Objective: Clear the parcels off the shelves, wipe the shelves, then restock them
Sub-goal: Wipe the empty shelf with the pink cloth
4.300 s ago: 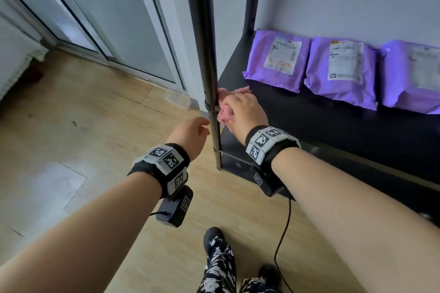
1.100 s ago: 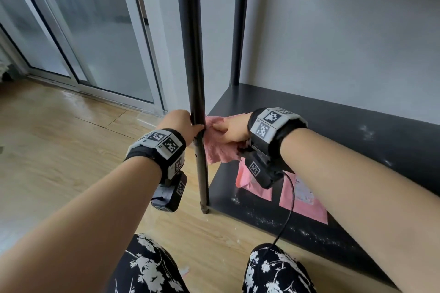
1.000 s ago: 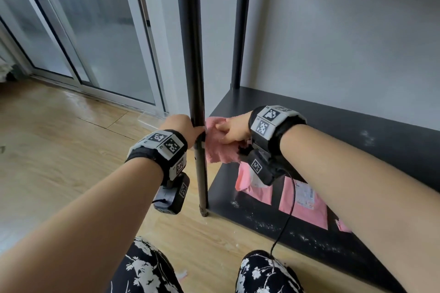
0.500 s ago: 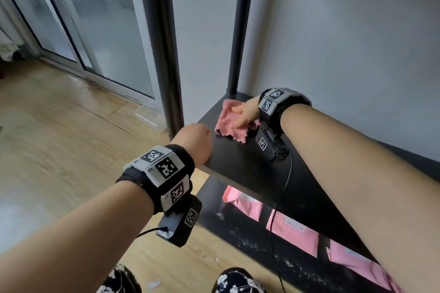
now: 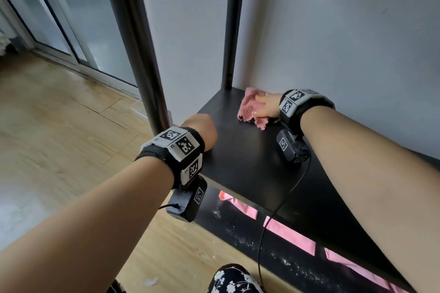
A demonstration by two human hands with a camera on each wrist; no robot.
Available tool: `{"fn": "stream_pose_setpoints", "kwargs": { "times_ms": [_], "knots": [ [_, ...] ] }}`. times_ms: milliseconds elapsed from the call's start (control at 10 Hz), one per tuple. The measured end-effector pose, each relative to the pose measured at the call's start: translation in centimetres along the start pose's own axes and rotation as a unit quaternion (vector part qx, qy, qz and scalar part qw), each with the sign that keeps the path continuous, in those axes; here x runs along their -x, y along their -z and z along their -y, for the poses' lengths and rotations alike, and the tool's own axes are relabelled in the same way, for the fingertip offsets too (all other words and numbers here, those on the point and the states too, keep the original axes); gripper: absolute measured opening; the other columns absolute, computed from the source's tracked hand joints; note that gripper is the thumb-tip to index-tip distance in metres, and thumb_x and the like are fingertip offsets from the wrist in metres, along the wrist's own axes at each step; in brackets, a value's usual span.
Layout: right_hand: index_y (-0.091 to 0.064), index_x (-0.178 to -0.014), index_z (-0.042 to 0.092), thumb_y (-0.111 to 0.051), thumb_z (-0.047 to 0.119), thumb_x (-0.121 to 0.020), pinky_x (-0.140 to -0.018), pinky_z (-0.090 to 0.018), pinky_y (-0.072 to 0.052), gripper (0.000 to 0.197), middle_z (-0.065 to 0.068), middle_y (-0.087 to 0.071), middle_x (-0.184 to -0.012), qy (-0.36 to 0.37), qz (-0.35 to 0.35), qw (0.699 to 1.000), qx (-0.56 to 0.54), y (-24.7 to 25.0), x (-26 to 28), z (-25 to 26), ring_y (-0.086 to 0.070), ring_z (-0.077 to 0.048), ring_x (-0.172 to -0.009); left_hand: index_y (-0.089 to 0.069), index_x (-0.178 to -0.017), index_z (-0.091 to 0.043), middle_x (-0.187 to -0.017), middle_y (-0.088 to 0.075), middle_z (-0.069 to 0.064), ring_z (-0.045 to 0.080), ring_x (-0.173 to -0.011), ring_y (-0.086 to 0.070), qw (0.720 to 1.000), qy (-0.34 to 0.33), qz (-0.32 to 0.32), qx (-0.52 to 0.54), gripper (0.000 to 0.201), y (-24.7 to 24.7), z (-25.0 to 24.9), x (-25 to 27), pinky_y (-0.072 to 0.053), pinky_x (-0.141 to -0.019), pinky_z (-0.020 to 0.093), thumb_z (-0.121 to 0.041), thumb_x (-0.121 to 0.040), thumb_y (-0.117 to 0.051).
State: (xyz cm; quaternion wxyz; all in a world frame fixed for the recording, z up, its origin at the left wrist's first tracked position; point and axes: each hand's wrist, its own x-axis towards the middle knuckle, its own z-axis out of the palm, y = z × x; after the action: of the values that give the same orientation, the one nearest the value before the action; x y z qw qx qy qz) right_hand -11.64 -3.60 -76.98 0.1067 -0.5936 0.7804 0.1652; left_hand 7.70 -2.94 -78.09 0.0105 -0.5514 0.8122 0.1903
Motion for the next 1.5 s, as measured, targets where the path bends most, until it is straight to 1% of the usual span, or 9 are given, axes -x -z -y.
{"fn": "stream_pose_setpoints", "kwargs": {
  "times_ms": [300,400,600,800,900,1000,1100,1300,1500],
  "knots": [
    [-0.029,-0.145,0.011,-0.044,0.031,-0.096,-0.087,-0.018,-0.039,0.055,-0.012,-0.045,-0.141,-0.038,0.056,0.998,-0.013,-1.8,7.3,-0.4,-0.050,-0.021,-0.117,-0.052,-0.129,0.000,-0.133,-0.052,0.017,0.030,-0.123,-0.049,0.998,-0.053,0.022,-0.036,0.036,0.0,0.3,1.8,-0.039,-0.099,0.032,-0.006,-0.096,-0.037],
    [-0.022,-0.149,0.019,-0.039,0.043,-0.096,-0.106,-0.027,-0.030,0.061,-0.013,-0.029,-0.151,-0.010,0.060,0.998,-0.014,-2.8,11.0,1.5,-0.037,-0.025,-0.133,-0.054,-0.125,-0.001,-0.130,-0.053,0.018,0.032,-0.120,-0.050,0.994,-0.069,0.034,-0.081,0.036,-0.1,0.6,2.5,-0.041,-0.097,0.034,-0.005,-0.095,-0.036],
    [-0.012,-0.149,0.033,-0.036,0.052,-0.094,-0.116,-0.051,-0.007,0.063,-0.011,-0.010,-0.157,0.030,0.020,0.999,-0.034,-7.7,17.3,3.8,-0.011,-0.038,-0.142,-0.058,-0.114,0.002,-0.122,-0.058,0.018,0.033,-0.113,-0.053,0.986,-0.125,0.031,-0.102,0.031,-0.8,-1.3,3.9,-0.043,-0.088,0.032,-0.003,-0.093,-0.036],
    [0.002,-0.150,0.035,-0.027,0.057,-0.095,-0.117,-0.051,0.004,0.066,-0.001,0.010,-0.159,-0.051,0.015,0.993,-0.103,-11.1,21.7,-1.2,0.010,-0.028,-0.145,-0.058,-0.115,0.003,-0.122,-0.057,0.017,0.032,-0.113,-0.054,0.979,-0.175,0.044,-0.097,0.031,-2.6,-3.9,5.8,-0.043,-0.089,0.032,-0.002,-0.093,-0.035],
    [0.001,-0.151,0.027,-0.021,0.052,-0.097,-0.116,-0.048,0.004,0.064,-0.004,0.007,-0.159,-0.140,-0.022,0.983,-0.118,-12.2,21.9,-2.6,0.012,-0.031,-0.145,-0.058,-0.108,0.002,-0.119,-0.058,0.017,0.032,-0.110,-0.054,0.971,-0.210,0.049,-0.098,0.027,-3.9,-4.7,6.7,-0.041,-0.087,0.032,-0.003,-0.092,-0.037],
    [-0.003,-0.151,0.009,-0.018,0.045,-0.098,-0.119,-0.042,0.002,0.066,-0.014,0.002,-0.158,-0.187,-0.063,0.972,-0.125,-12.8,21.4,0.1,0.011,-0.029,-0.145,-0.057,-0.108,0.001,-0.118,-0.058,0.016,0.031,-0.110,-0.054,0.965,-0.226,0.056,-0.120,0.025,-5.0,-5.3,7.8,-0.041,-0.084,0.031,-0.005,-0.093,-0.037],
    [-0.002,-0.150,0.006,-0.017,0.047,-0.098,-0.120,-0.039,-0.001,0.067,-0.015,0.003,-0.158,-0.164,-0.089,0.971,-0.149,-13.9,22.1,1.8,0.006,-0.027,-0.146,-0.056,-0.114,-0.001,-0.120,-0.058,0.015,0.030,-0.111,-0.054,0.962,-0.232,0.042,-0.135,0.028,-5.9,-5.9,8.8,-0.042,-0.087,0.032,-0.010,-0.096,-0.037],
    [-0.003,-0.151,0.009,-0.013,0.046,-0.099,-0.119,-0.040,-0.002,0.064,-0.019,0.003,-0.157,-0.229,-0.057,0.955,-0.180,-15.0,24.9,-4.2,0.004,-0.030,-0.146,-0.047,-0.126,-0.002,-0.133,-0.043,0.016,0.032,-0.122,-0.043,0.951,-0.259,0.031,-0.164,0.038,-8.3,-8.5,9.4,-0.039,-0.099,0.039,-0.026,-0.100,-0.033],
    [-0.016,-0.149,0.008,-0.044,0.041,-0.095,-0.113,-0.048,-0.018,0.069,-0.023,-0.013,-0.153,-0.290,-0.008,0.926,-0.239,-13.9,26.3,-10.5,-0.016,-0.040,-0.140,-0.051,-0.125,-0.004,-0.132,-0.048,0.015,0.030,-0.119,-0.049,0.942,-0.257,0.038,-0.212,0.043,-7.8,-9.5,9.1,-0.041,-0.097,0.038,-0.035,-0.099,-0.036]
  ]
}}
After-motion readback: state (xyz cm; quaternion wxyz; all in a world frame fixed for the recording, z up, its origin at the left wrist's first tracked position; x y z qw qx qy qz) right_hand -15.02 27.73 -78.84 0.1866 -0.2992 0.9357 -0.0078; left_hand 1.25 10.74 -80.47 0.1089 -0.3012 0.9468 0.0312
